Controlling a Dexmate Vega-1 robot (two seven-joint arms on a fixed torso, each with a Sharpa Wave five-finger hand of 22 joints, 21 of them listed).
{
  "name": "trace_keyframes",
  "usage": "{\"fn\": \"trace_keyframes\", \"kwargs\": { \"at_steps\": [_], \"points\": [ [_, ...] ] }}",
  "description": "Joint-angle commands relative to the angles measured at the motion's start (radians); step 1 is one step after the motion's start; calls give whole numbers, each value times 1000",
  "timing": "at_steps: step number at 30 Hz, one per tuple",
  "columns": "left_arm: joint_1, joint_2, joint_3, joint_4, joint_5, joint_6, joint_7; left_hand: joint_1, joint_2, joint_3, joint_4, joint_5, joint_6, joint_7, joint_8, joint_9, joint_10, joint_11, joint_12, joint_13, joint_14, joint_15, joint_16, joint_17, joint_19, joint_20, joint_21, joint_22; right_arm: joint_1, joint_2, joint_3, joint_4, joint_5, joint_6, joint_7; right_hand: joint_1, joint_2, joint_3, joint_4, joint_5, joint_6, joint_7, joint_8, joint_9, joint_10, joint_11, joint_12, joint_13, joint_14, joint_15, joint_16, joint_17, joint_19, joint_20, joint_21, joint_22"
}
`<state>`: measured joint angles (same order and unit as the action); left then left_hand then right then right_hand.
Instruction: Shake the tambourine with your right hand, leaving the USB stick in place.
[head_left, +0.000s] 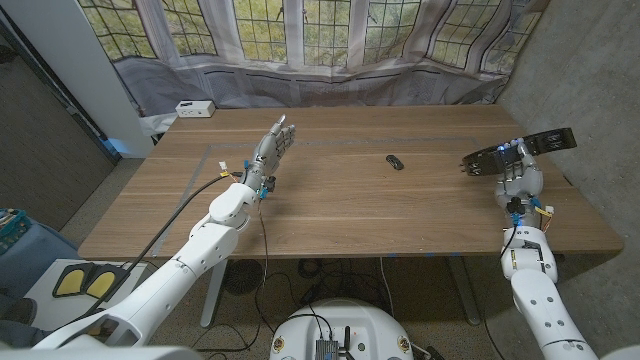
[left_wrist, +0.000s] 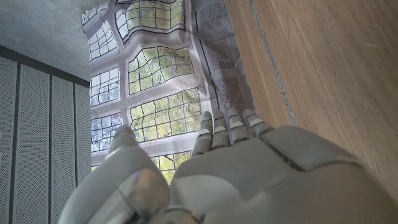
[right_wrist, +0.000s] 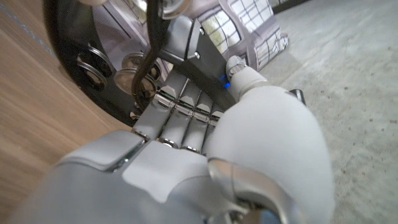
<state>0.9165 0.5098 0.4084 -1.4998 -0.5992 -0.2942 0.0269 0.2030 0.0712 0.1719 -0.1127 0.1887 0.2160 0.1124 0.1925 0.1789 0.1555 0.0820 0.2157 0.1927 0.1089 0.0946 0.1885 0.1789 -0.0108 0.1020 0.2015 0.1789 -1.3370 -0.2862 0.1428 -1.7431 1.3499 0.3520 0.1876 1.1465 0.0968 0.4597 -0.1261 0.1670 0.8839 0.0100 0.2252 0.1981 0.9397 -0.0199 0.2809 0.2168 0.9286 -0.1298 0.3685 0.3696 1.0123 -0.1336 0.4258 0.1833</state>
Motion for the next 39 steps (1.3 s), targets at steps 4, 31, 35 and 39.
{"fn": "trace_keyframes", "kwargs": {
  "at_steps": [4,31,35,39],
  "points": [
    [10,4,-5,-9,1,-2,6,7,9,9,-1,-4,11,-2,-2,2,8,0,-4,4,-2,-3,0,2,-7,1,-5,2,16,-243,-35,25,-272,30,209,84,84,15,15,10,77,-67,8,6,2,6,-3,3,1,-44,-5,7,-10,4,7,3],
    [17,3,-4,-12,-5,-4,4,6,9,10,-1,-4,12,-2,-2,2,8,-1,-4,4,-1,-3,0,2,-10,4,-5,2,-58,-627,-21,-275,-981,-57,-54,87,83,11,12,12,91,-53,8,6,12,21,-5,8,2,-26,-8,19,-21,17,16,4],
    [19,4,-5,-14,-4,-6,6,6,9,10,-1,-4,12,-2,-2,2,9,1,-4,4,-2,-3,0,2,-11,4,-6,2,-71,-678,-16,-362,-1130,-150,-102,88,80,10,9,12,94,-54,7,6,14,21,-6,8,-6,-25,-14,19,-44,22,11,4],
    [21,3,-7,-15,-5,-8,6,6,9,10,-1,-4,13,-2,-2,2,9,-1,-4,4,-3,-3,0,2,-11,3,-5,2,-73,-718,-25,-440,-1262,-250,-126,89,76,6,4,13,96,-58,6,7,9,20,-10,9,-24,-28,-25,20,-60,20,9,4]
  ]
}}
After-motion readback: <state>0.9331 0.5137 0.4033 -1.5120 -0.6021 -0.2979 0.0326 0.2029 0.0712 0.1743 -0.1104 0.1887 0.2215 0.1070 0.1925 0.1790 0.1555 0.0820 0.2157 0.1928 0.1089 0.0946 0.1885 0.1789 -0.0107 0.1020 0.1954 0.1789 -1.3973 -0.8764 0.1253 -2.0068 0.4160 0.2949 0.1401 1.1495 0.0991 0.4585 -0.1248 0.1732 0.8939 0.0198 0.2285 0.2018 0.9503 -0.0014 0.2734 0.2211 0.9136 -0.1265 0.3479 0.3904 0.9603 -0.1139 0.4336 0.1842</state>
